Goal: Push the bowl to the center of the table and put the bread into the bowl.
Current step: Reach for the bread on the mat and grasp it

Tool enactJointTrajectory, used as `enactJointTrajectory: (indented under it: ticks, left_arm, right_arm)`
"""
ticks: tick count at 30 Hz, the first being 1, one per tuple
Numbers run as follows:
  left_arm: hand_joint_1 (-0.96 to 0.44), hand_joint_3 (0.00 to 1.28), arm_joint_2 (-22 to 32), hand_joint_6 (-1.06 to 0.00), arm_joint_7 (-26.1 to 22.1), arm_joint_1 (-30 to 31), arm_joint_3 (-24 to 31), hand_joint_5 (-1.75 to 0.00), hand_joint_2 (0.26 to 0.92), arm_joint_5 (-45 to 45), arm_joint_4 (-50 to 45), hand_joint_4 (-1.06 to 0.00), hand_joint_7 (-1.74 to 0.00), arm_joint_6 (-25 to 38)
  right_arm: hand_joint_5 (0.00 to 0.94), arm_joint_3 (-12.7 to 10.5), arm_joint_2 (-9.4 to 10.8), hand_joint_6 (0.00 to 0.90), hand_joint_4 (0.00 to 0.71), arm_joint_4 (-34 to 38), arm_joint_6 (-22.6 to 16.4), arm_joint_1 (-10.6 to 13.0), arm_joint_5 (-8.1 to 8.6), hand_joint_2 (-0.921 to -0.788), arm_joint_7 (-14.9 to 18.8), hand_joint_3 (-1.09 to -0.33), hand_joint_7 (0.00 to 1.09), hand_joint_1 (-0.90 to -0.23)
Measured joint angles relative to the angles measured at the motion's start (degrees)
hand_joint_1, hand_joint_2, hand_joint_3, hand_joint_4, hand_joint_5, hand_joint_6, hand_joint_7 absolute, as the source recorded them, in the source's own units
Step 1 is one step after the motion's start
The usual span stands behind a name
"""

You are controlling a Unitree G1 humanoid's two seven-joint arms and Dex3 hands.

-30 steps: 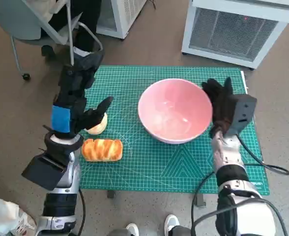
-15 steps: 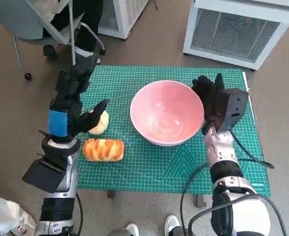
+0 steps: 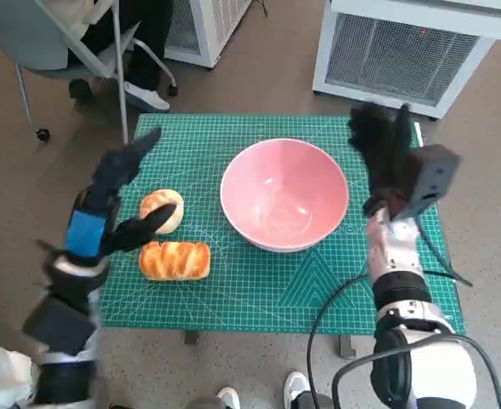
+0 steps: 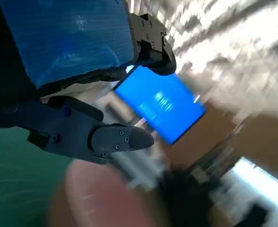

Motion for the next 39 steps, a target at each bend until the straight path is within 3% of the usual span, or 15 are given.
enactJointTrajectory:
  ticks: [3,9,13,17,23,27,39]
  left_arm:
    - [-0.49,0.3,4.25,-0.24,-2.88,1.31,0.08,0.0,0.921,1.74,-2.61,-0.33,-0.2,3.64]
    - [-0.5,0.26,10.87,-0.29,-8.64,2.68,-1.15,0.0,0.921,5.21,-8.03,-0.29,-0.13,12.19]
    - [-0.5,0.23,13.42,-0.33,-11.57,2.76,-3.08,0.0,0.921,8.17,-11.16,-0.27,-0.09,16.89]
    - [-0.5,0.18,14.52,-0.35,-13.33,2.61,-5.29,0.0,0.921,10.91,-12.43,-0.26,-0.08,19.51]
    - [-0.5,0.15,14.45,-0.37,-13.43,2.44,-8.55,0.0,0.921,14.77,-11.71,-0.26,-0.06,20.13]
    - [-0.5,0.13,14.16,-0.37,-12.77,1.87,-10.5,0.0,0.921,17.0,-9.92,-0.26,-0.06,19.83]
    - [-0.49,0.1,12.69,-0.39,-10.66,-2.4,-15.46,-0.01,0.921,22.09,-2.79,-0.28,-0.04,19.03]
  right_arm:
    - [0.019,-0.93,-0.08,0.304,0.235,-2.49,-4.42,-0.16,2.83,-0.921,5.72,-0.795,0.07,-0.52]
    - [0.029,-1.44,1.13,0.331,0.282,-10.32,-12.05,0.05,9.15,-0.921,16.78,-0.73,0.08,-0.54]
    - [0.03,-0.08,2.49,0.336,0.303,-16.77,-15.73,1.26,12.0,-0.921,22.61,-0.705,0.08,-0.567]
    - [0.029,1.57,2.85,0.342,0.314,-21.02,-18.44,2.95,13.55,-0.921,26.96,-0.695,0.08,-0.579]
    - [0.023,3.61,2.11,0.342,0.319,-23.94,-22.39,5.53,13.51,-0.921,28.82,-0.691,0.08,-0.566]
    - [0.016,4.86,1.11,0.34,0.313,-25.36,-23.97,6.95,12.33,-0.921,28.71,-0.694,0.08,-0.558]
    - [0.006,7.0,0.94,0.338,0.303,-28.94,-23.92,9.77,11.46,-0.921,26.07,-0.695,0.08,-0.566]
